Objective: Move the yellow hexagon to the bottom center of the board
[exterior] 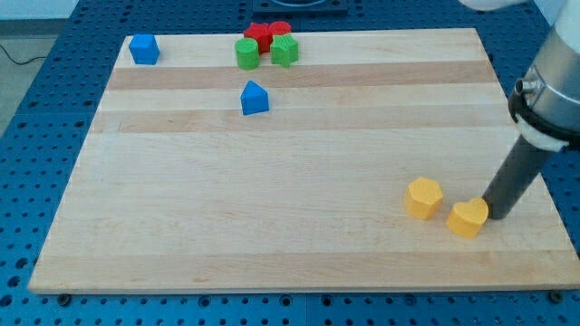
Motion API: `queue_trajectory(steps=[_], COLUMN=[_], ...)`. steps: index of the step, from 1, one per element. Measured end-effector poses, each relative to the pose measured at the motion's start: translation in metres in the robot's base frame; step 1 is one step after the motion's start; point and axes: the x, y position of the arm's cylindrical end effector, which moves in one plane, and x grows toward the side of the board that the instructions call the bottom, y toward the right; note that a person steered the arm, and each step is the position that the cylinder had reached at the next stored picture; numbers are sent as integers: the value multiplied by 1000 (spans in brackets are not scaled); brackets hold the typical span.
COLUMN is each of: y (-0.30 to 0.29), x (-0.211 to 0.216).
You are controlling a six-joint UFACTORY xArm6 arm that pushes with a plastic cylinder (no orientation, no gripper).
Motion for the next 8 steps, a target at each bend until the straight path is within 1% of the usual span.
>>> queue_trajectory(steps=[1, 3, 4, 6, 7, 8], y=[0, 1, 7, 20, 16, 10], x=[7, 6, -1, -41, -46, -38])
